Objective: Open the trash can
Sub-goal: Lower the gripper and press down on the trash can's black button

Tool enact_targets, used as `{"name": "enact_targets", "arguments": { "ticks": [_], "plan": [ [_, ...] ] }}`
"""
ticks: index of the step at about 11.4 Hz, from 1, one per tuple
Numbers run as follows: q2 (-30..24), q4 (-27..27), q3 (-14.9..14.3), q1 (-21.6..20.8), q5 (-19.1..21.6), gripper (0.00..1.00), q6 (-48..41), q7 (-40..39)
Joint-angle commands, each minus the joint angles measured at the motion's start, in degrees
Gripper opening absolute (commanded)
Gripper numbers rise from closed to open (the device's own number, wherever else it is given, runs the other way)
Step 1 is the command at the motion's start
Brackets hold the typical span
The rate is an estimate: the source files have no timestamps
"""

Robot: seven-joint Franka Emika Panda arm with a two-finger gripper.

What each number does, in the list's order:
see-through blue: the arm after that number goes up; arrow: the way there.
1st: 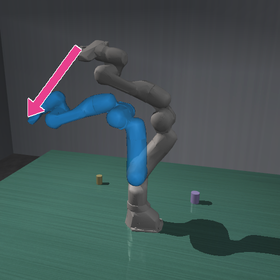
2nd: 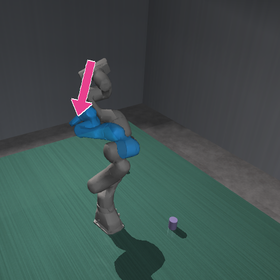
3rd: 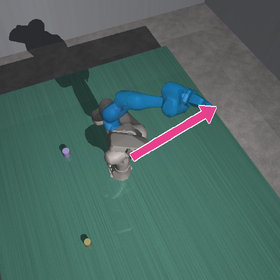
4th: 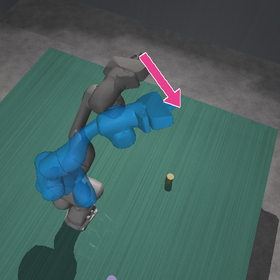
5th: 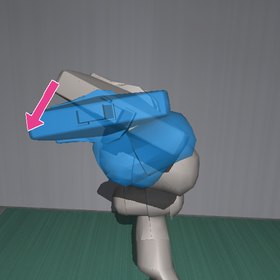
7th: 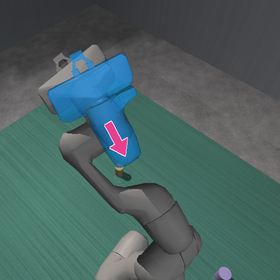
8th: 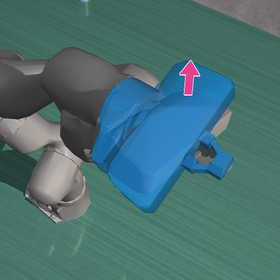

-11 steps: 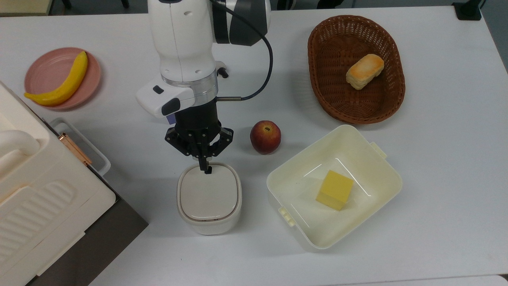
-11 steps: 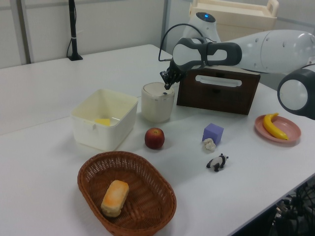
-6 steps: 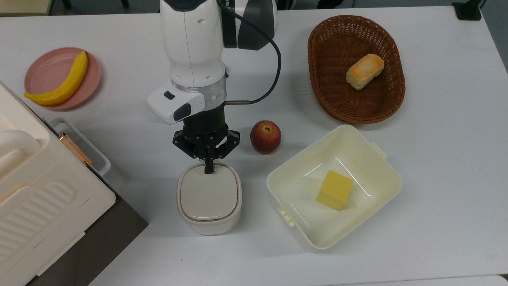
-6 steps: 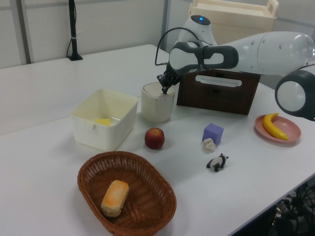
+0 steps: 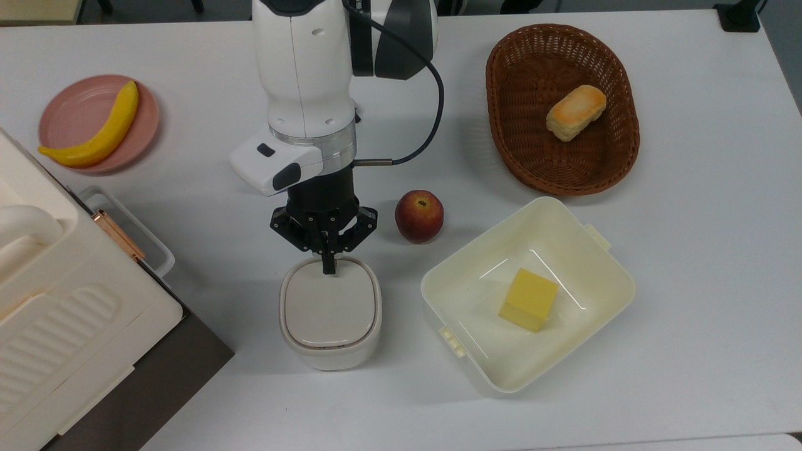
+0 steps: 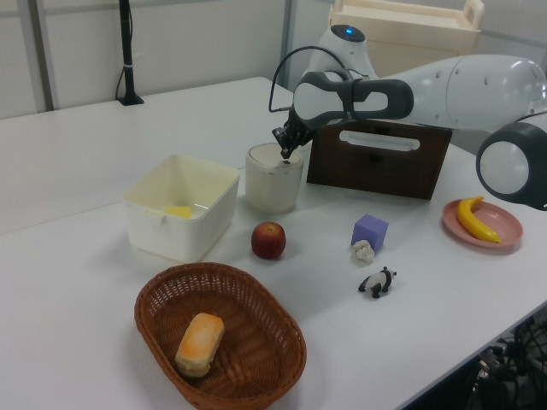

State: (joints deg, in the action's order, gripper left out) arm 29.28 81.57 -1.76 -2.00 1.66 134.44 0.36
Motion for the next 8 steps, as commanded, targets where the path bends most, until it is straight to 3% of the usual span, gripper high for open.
{"name": "enact_targets", "arguments": {
  "ticks": [1, 8],
  "plan": [
    [0.8, -1.1, -1.1, -0.8, -2.4, 0.0, 0.6, -0.7],
    [2.0, -1.1, -1.1, -0.9, -4.2, 0.0, 0.6, -0.7]
  ]
}}
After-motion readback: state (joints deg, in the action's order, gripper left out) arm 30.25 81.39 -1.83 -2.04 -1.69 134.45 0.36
